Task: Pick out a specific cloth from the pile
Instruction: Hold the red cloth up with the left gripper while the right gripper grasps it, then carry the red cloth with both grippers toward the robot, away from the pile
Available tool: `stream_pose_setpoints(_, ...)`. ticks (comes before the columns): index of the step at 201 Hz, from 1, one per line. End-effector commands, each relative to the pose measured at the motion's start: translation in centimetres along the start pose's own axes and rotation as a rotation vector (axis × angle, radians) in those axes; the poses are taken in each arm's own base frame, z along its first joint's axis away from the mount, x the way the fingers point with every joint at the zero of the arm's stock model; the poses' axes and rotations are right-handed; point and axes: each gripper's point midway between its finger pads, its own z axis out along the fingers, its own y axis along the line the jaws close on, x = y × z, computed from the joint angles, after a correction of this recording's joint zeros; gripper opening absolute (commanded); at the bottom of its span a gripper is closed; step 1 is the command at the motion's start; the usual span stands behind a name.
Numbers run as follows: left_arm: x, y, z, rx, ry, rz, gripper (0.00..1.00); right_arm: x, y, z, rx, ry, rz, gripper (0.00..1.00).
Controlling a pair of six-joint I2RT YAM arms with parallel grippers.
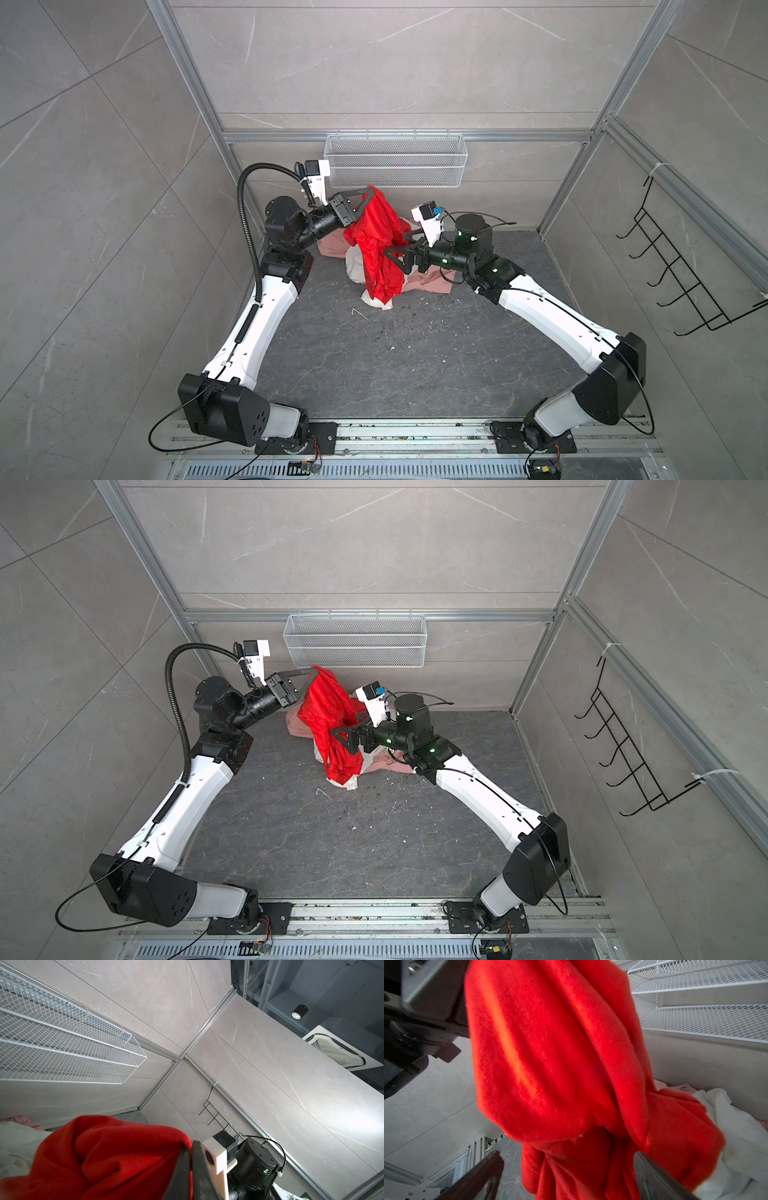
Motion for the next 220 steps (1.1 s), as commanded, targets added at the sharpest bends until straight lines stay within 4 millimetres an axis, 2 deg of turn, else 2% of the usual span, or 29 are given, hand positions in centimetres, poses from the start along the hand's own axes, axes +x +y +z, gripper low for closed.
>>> stream_pose_setpoints(1,-1.9,-3.9,-0.9,0.069,-0.063,0.111,0.00,-1.0,0.1,0.4,-0.005,-0.030,-0.010,1.00)
stream_pose_setpoints(44,-1.6,-4.1,-0.6,0.074,-0.057,0.110,0.00,0.0,0.4,1.3,0.002,-0.036,-0.029,1.00)
stream_pose_setpoints(94,-1.1,-4.7,-0.1,0.089,-0.046,0.109,0.00,1.8,-1.3,2.5,0.100,-0.019,-0.031,1.00)
stream_pose_setpoints(142,-0.9,-5.0,0.1,0.094,-0.041,0.110,0.00,2.2,-1.2,3.6,0.074,-0.026,-0.016,0.88)
stream_pose_setpoints(166,-0.9,-5.1,0.3,0.098,-0.040,0.110,0.00,2.4,-1.4,3.9,0.073,-0.026,-0.006,0.78)
stream_pose_setpoints(185,-0.9,-5.1,0.3,0.098,-0.041,0.110,0.00,2.5,-1.6,4.1,0.073,-0.029,0.000,0.64)
stream_pose_setpoints(220,-0.7,-5.1,0.4,0.098,-0.038,0.109,0.00,2.4,-1.4,4.3,0.060,-0.036,0.013,0.29)
